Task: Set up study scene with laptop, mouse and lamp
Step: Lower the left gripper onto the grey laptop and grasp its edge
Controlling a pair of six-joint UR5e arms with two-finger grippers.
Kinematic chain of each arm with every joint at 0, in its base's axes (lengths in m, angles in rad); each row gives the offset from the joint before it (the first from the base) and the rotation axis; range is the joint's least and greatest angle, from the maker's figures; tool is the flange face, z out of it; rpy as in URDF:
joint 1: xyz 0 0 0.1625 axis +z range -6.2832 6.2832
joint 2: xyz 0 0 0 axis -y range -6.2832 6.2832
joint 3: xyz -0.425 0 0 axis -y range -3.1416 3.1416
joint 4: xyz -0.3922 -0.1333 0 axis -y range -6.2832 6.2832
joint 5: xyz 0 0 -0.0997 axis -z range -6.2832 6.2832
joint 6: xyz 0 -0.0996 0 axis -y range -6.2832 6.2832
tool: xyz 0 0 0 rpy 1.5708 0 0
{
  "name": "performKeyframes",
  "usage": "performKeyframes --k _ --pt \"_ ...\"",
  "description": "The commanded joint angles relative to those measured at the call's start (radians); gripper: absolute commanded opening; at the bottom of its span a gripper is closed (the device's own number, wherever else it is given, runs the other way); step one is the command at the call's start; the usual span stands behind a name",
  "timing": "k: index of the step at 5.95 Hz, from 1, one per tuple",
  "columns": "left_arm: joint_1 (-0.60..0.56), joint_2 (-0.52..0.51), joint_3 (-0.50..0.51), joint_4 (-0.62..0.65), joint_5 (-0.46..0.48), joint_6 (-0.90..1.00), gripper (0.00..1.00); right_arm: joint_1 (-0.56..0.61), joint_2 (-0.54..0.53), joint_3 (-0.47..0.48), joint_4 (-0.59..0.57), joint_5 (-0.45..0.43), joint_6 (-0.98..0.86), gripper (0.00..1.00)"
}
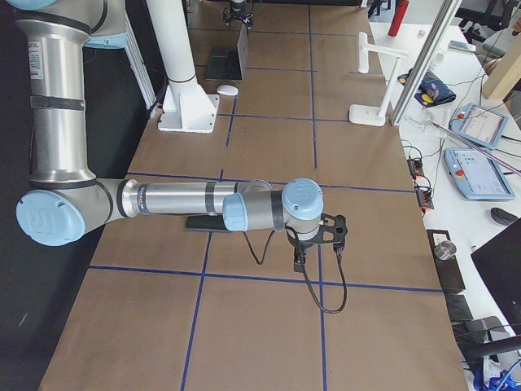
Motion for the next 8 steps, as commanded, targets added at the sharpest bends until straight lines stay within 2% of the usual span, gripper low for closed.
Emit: performKeyframes --k 1,3,4,5,6,7,8 --pt "0.029 0.004 0.020 0.000 0.033 -0.013 1.00 0.000 0.000 0.001 0.000 0.002 -0.001 1.00" --pt "0.081 0.002 0.040 0.002 0.061 -0.025 1.00 0.000 0.000 0.004 0.000 0.002 -0.001 1.00" --pt "0.080 0.004 0.050 0.003 0.066 -0.047 0.85 0.002 -0.002 0.006 0.001 0.020 -0.003 1.00" --pt "0.080 0.004 0.050 0.009 0.090 -0.100 0.35 0.002 -0.003 0.006 0.002 0.043 -0.003 1.00" --pt "0.060 -0.001 0.040 0.028 0.089 -0.104 0.07 0.002 -0.003 0.007 0.002 0.043 -0.003 1.00" --pt "-0.001 -0.006 0.017 0.029 0.086 -0.105 0.06 0.002 -0.003 0.007 0.002 0.043 -0.003 1.00" --pt "-0.056 -0.006 -0.003 0.031 0.084 -0.105 0.01 0.003 -0.005 0.007 0.002 0.045 -0.003 1.00"
